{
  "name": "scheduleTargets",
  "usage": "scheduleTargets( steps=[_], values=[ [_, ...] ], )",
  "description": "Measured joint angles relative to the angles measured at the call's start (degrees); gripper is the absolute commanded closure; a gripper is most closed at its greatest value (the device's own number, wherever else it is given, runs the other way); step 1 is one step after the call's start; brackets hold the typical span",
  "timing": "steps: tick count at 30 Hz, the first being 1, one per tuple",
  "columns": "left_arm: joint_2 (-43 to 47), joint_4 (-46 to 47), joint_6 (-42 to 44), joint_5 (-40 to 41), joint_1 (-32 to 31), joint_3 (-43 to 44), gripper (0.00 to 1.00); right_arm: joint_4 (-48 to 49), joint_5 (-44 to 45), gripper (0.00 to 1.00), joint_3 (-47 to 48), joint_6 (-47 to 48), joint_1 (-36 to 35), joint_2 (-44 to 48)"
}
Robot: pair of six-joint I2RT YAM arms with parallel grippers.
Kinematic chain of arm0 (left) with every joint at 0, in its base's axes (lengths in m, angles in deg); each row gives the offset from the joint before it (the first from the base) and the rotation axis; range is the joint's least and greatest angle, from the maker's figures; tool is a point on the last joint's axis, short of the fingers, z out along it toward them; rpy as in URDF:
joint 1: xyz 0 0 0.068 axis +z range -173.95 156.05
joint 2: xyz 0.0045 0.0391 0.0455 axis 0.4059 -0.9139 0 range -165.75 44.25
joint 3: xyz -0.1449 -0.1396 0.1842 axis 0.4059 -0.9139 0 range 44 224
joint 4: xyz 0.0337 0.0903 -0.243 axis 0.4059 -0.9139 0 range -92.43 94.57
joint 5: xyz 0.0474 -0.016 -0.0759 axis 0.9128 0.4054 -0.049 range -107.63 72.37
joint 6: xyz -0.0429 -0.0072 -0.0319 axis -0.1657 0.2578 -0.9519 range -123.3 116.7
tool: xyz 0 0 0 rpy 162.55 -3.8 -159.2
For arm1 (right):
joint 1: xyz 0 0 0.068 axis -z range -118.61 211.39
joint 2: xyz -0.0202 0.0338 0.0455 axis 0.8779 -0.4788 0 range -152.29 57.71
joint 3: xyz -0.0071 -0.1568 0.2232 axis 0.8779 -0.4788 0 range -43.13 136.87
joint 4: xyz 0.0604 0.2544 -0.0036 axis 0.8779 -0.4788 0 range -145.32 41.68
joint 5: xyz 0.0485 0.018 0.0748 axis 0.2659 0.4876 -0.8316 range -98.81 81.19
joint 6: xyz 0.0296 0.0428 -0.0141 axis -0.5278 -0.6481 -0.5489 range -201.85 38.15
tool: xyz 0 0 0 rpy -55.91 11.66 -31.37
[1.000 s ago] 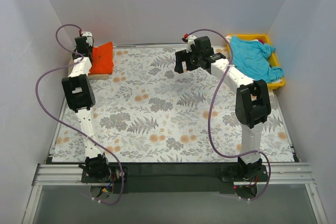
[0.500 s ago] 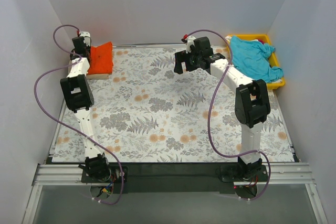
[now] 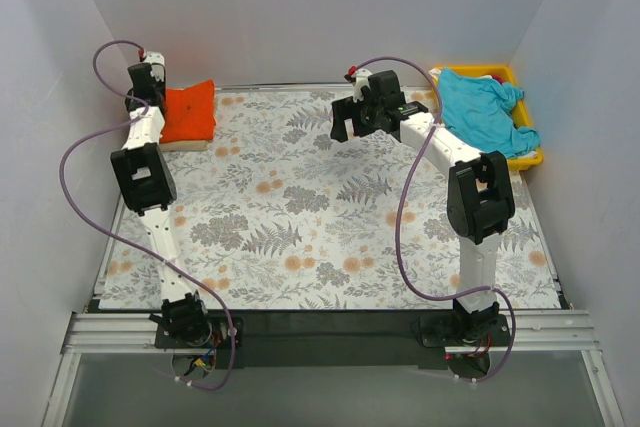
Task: Fold and stack the t-shirts
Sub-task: Neatly place the folded tshirt to the corner
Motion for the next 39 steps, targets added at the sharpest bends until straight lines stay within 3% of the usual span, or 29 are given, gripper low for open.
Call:
scheduleTargets(
  steps=[7, 10, 18, 29, 35, 39],
  values=[
    [0.2, 1.3, 1.6, 0.7, 1.7, 4.8, 0.6, -0.6, 0.2, 0.16, 0.0, 1.0, 0.0, 0.0],
    [1.1, 0.7, 0.5, -1.0, 2.5, 4.5, 0.64, -0.8, 0.2, 0.16, 0.0, 1.3, 0.0, 0.0],
    [12.1, -2.8, -6.4, -12.0, 4.1, -8.4, 0.78, -0.9, -0.5, 0.12, -0.7, 2.2, 0.1, 0.9],
    [12.9, -6.7, -13.4, -13.9, 6.0, -16.0, 0.84, -2.0, -1.6, 0.09, -4.3, 4.6, 1.4, 2.3],
    [12.0, -7.4, -14.9, -9.4, 7.6, -16.2, 0.82, -3.4, -1.4, 0.03, -5.9, 6.0, 2.6, 3.8],
    [12.0, -8.5, -15.0, -8.2, 8.1, -15.1, 0.75, -4.5, -0.4, 0.02, -8.3, 7.6, 3.4, 7.0]
  ],
)
